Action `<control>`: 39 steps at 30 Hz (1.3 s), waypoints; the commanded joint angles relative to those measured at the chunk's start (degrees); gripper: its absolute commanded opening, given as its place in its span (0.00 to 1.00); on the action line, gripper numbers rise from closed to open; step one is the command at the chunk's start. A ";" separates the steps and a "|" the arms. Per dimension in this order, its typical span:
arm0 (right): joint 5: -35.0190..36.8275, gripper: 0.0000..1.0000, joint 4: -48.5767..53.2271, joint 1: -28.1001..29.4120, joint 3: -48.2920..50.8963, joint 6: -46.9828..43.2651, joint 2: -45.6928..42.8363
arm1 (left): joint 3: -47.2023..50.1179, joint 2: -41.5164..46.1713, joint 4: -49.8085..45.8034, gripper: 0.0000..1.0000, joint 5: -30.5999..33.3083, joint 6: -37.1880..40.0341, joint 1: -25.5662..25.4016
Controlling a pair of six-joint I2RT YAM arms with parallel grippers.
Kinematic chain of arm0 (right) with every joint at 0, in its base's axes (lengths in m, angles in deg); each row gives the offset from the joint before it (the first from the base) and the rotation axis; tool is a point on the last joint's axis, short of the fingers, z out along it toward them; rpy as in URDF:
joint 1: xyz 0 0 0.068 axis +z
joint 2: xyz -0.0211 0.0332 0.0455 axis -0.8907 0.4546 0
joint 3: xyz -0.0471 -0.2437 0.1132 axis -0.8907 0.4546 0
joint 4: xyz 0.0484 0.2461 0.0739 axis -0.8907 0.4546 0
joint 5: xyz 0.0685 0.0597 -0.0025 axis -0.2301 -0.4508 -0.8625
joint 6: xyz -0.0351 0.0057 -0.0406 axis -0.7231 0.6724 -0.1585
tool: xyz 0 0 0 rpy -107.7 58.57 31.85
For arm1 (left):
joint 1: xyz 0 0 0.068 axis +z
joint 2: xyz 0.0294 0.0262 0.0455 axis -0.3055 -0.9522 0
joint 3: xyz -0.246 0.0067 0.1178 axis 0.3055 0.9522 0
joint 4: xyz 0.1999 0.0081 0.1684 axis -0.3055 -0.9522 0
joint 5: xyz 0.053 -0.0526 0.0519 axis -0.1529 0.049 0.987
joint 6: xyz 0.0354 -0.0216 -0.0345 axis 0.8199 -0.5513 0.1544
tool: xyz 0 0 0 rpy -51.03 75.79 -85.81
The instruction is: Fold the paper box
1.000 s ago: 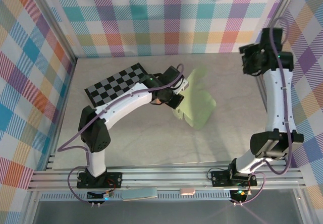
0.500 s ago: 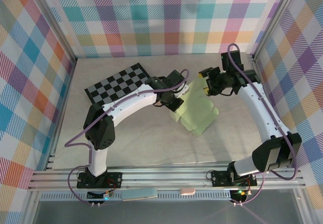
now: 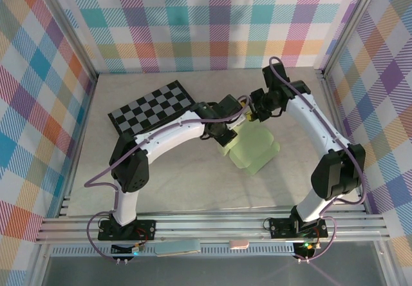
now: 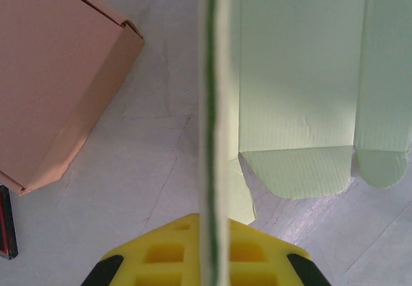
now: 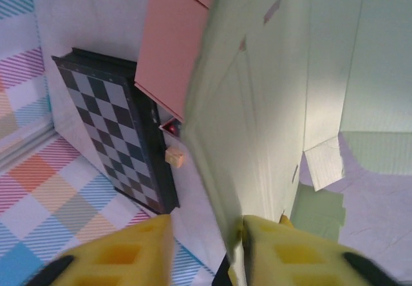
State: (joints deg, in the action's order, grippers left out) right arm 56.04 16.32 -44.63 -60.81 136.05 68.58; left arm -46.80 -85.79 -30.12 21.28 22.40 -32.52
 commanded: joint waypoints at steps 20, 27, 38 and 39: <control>-0.55 0.00 -3.33 -4.33 8.46 10.76 -4.61 | 22.26 20.22 20.66 0.75 0.32 -24.78 -0.51; -1.03 0.00 -3.55 -4.57 9.33 12.64 -4.33 | 20.01 15.03 19.97 0.75 12.00 -28.34 -3.37; -1.92 0.00 -3.79 -5.23 10.32 12.51 -4.68 | 24.40 11.92 21.44 0.57 25.57 -26.62 -3.79; -1.96 0.00 -3.95 -5.23 10.43 12.53 -4.68 | 24.62 11.89 21.97 0.53 25.32 -26.13 -3.75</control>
State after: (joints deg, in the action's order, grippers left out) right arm 55.48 12.50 -49.53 -51.06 147.66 65.50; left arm -23.76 -74.19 -10.23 42.74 -4.83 -36.08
